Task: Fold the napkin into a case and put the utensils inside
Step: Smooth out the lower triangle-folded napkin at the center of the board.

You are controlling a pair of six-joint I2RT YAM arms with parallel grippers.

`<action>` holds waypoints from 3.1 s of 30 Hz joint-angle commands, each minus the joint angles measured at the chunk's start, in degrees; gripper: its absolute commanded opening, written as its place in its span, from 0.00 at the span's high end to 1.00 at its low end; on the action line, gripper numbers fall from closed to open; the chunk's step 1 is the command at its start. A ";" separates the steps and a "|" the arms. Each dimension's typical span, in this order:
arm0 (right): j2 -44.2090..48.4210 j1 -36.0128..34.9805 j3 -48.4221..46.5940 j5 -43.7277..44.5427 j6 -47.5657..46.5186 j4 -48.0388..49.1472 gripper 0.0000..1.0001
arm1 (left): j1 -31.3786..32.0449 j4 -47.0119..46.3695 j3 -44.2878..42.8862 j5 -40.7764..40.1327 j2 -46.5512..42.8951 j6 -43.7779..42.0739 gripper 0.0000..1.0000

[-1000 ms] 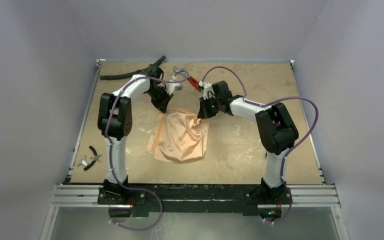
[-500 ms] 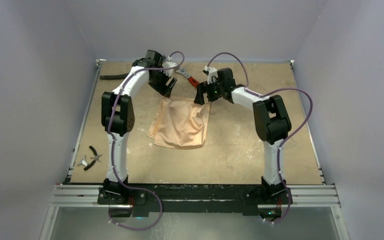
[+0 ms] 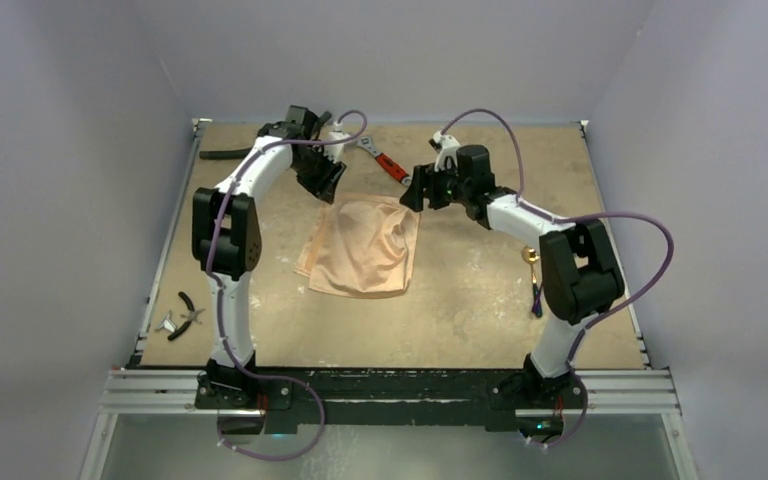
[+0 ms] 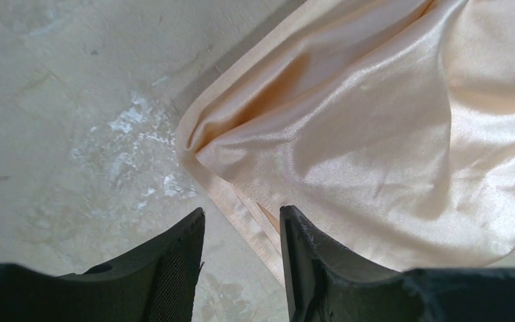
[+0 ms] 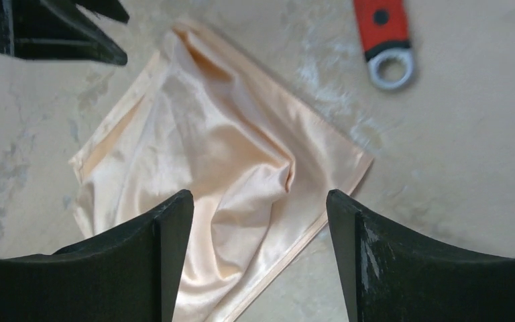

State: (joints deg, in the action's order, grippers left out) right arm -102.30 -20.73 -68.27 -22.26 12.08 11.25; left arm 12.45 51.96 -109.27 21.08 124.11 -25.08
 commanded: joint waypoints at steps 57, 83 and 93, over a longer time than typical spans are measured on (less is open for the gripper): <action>-15.13 -0.45 -3.67 -1.27 5.83 4.28 1.00 | 12.36 -17.71 -15.00 2.23 18.02 3.16 0.68; -8.29 -0.53 5.05 -8.15 11.09 10.53 1.00 | 13.25 -16.34 10.42 8.36 5.39 -2.95 0.87; -8.59 -0.36 2.75 -7.64 10.84 8.64 1.00 | 13.30 -16.45 9.78 7.98 6.11 -4.78 0.88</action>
State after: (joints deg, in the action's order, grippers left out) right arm -111.96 -21.30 -63.68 -29.76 22.90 20.08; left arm 25.30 31.38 -100.60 28.58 129.99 -28.32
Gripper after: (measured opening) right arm 0.011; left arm 0.129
